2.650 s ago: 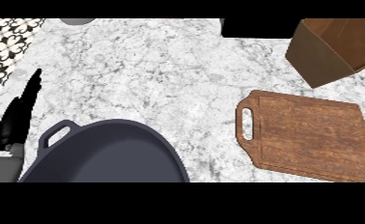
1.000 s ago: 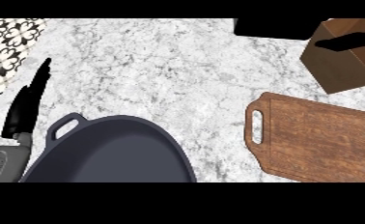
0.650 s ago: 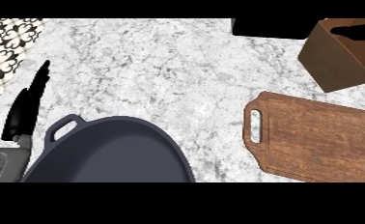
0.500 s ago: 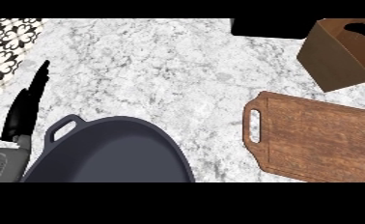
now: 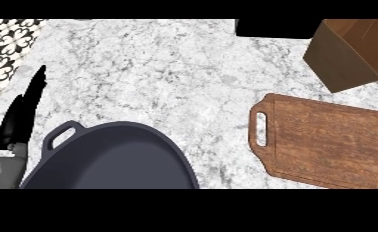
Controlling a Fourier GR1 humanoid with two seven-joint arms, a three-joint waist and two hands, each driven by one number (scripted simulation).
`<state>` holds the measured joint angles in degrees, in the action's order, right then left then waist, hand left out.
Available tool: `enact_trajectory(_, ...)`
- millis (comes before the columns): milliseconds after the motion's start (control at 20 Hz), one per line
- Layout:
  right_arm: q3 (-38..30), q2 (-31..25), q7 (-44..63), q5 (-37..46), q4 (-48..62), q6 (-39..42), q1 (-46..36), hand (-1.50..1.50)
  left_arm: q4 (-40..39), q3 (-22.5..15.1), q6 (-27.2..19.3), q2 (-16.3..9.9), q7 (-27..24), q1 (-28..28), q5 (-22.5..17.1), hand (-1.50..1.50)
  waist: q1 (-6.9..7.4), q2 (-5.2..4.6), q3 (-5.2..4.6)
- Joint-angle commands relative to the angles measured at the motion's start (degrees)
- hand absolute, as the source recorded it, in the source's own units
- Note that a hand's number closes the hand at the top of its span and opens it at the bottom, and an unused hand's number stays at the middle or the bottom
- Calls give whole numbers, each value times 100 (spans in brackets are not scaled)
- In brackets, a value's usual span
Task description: Pick the croissant from the cutting board and place it in the cardboard box
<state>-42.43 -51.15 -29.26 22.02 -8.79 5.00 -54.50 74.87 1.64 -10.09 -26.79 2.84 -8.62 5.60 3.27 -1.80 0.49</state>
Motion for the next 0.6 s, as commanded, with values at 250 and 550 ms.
enact_trajectory(250, -215, -769, -465, -191, 55, 746, 976, -150, -5, -86, -278, 258, 83, -68, 142, 0, -111, 17, 3)
enact_trajectory(550, -111, -1326, -595, -87, 71, 1535, 1441, -150, -8, -60, -90, 150, -14, 140, 34, 0, -68, 23, 9)
